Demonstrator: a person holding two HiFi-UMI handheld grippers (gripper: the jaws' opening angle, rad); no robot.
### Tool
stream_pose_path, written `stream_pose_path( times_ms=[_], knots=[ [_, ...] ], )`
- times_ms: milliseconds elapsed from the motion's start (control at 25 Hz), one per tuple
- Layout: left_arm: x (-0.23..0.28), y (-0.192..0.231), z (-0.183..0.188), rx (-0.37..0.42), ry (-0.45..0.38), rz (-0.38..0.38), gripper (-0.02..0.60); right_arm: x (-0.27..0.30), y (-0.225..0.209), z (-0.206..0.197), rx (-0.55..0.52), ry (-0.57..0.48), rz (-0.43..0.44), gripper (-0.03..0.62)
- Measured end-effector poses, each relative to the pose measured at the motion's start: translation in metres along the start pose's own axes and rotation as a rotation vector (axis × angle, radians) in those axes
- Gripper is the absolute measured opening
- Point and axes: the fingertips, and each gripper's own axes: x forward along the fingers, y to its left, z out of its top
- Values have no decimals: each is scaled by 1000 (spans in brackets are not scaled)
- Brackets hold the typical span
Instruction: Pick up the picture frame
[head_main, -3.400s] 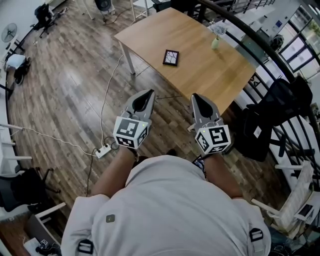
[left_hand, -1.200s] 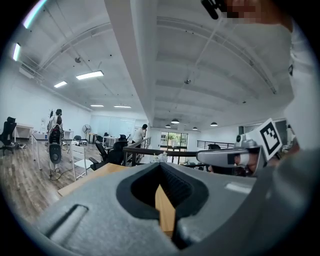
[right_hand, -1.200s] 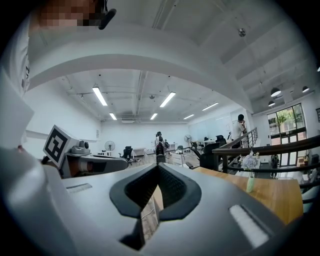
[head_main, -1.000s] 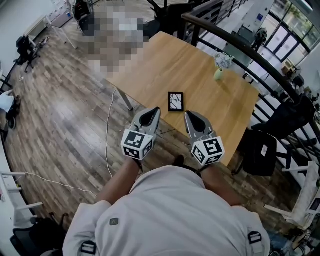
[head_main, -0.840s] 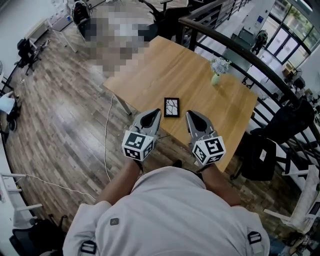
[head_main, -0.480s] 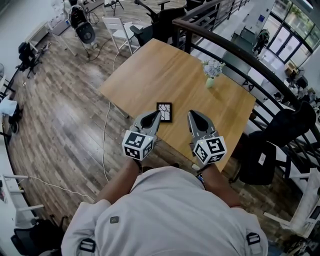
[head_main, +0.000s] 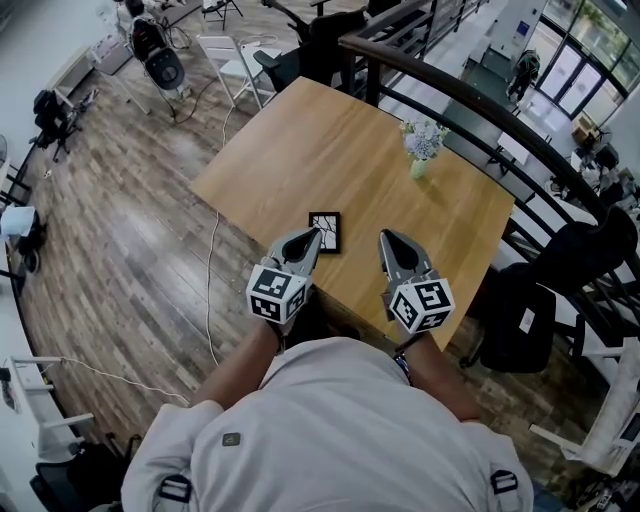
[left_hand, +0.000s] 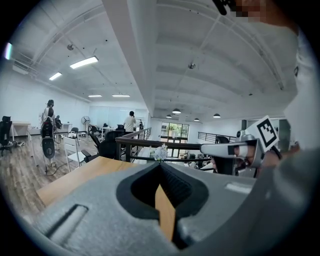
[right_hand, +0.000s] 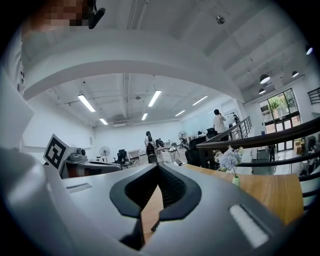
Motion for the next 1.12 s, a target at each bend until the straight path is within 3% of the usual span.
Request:
stream_pose_path(
  times_ms=[560,1120],
  knots=[
    [39,73,-26,-48,99,-34,3,84,-15,-38,53,134,-16,14],
    [90,140,-126,-174,315,-108,41,158,-48,-136,153,359,-58,70]
  ],
)
